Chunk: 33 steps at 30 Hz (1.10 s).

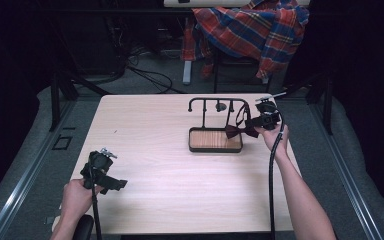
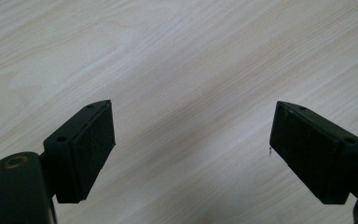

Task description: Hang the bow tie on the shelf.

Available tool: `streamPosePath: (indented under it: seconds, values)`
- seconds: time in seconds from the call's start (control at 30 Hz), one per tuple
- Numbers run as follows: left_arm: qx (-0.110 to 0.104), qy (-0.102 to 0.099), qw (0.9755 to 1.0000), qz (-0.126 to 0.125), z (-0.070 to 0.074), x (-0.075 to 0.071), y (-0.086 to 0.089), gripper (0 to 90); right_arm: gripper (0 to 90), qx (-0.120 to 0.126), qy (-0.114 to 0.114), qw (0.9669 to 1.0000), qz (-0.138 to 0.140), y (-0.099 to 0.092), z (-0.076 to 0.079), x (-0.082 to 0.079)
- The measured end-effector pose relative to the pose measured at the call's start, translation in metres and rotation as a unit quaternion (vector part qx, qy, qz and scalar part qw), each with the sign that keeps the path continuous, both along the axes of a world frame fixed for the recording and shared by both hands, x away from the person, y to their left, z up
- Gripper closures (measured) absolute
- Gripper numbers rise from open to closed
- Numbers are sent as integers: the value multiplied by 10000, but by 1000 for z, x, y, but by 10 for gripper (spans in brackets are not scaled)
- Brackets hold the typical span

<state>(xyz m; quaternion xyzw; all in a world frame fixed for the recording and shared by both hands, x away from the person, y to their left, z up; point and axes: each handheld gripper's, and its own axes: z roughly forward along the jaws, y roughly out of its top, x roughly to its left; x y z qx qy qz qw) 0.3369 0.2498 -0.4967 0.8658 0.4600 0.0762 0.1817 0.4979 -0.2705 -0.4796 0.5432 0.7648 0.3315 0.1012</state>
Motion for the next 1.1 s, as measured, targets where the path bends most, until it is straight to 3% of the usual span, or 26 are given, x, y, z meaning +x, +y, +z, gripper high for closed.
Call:
streamPosePath:
  seconds: [0.33, 0.53, 0.83, 1.1]
  values:
    - [-27, -4, 10000, -13, 0, 0, 0, 145, 692, -125, -105, 9995, 257, 6, 6, -4]
    - [-32, -22, 10000, -25, 1, -1, 0, 145, 576, -385, -202, 9985, 346, 11, 10, -8]
    - [-66, -37, 10000, -33, 2, -1, 1, 144, 389, -914, -379, 9935, 570, 9, 17, -21]
    - [-79, -38, 10000, -38, 2, -1, 1, 144, 227, -1054, -493, 9911, 646, 5, 25, -39]
